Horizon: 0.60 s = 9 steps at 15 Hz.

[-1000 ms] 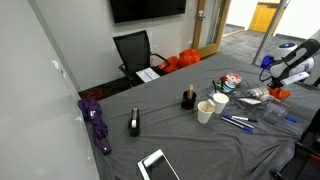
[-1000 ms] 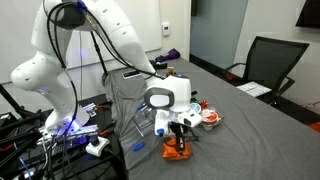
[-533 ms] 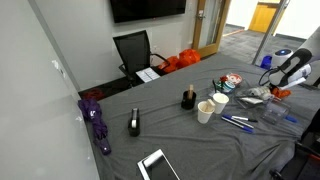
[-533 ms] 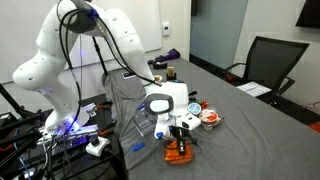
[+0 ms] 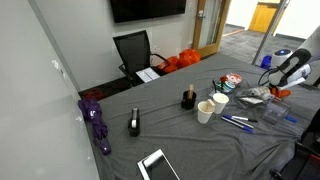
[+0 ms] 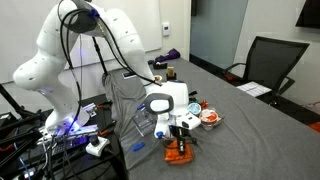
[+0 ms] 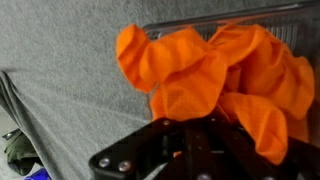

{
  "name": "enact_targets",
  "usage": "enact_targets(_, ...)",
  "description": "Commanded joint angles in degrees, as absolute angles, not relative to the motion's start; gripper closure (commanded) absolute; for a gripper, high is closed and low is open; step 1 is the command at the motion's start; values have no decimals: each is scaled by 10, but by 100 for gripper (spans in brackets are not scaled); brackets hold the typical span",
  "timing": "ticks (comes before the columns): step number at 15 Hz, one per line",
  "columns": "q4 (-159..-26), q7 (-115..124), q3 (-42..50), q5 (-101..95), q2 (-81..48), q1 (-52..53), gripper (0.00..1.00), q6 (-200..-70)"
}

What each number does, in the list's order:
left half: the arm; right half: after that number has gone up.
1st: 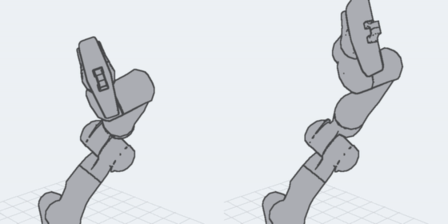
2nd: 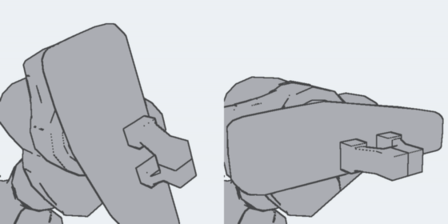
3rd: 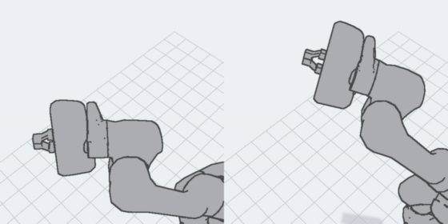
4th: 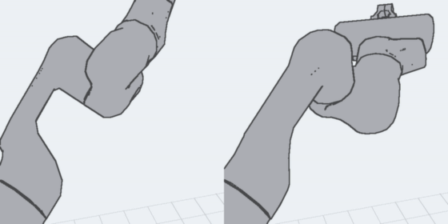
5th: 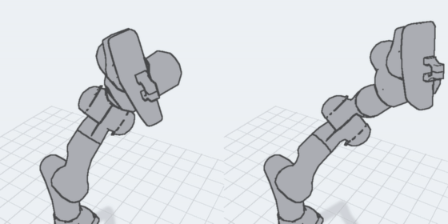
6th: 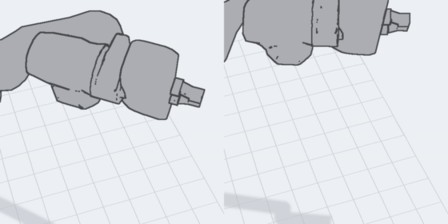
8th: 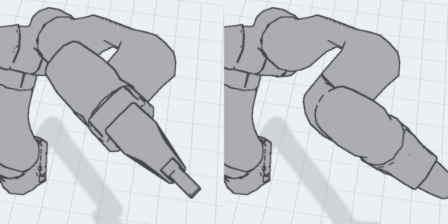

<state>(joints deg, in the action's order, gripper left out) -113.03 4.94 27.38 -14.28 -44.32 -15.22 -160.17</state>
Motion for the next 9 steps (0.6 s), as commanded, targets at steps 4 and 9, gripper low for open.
enact_targets(4,-1143,35,274,-138,-404,-147,100,-1581)
enact_targets(9,-1152,33,262,-135,-362,-149,100,-1554)
